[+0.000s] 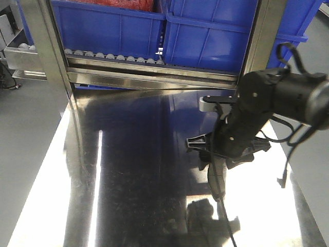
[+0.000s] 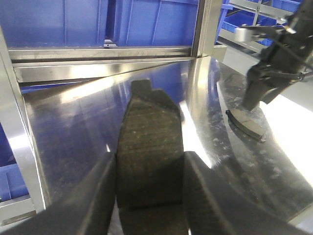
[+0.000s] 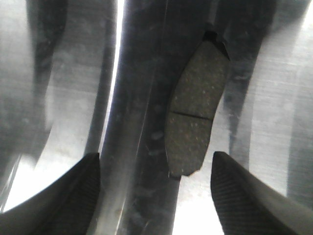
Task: Move and align brake pads A on conveyor
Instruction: 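Lift the brake pad with the right gripper and raise it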
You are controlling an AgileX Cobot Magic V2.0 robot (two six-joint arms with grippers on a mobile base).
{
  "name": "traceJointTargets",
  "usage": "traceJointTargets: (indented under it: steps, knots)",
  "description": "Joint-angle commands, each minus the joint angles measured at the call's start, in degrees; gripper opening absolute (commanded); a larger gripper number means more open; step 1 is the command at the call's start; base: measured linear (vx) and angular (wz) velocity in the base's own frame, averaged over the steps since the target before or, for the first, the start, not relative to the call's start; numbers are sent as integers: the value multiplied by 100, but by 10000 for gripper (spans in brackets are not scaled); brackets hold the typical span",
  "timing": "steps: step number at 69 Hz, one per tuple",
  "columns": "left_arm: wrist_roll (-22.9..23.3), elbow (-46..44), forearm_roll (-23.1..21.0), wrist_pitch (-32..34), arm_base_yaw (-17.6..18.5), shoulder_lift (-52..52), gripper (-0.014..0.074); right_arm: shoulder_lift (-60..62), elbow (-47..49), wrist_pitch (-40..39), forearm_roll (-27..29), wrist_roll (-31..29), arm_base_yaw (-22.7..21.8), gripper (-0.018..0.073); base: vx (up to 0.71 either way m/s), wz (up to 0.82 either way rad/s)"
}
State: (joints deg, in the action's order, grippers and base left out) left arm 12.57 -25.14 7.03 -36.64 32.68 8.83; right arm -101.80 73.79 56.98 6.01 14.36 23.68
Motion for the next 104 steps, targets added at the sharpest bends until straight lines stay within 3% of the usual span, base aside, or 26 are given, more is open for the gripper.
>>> traceJointTargets:
  steps: [1,30,59,104]
  knots:
    - [-7,-165,-8,560,16,69,-6,16,341,212,-206,300,-2,462,0,0]
    - [-7,-165,-8,560,16,69,-6,-557,472,179,-310,333,-9,501,0,0]
    - [-7,-165,-8,560,16,69,-6,-705,472,-216,-324,399,-73,433,0,0]
    - [-7,-165,-8,560,16,69,-6,-1011,472,-39,-236,195,-221,433,0,0]
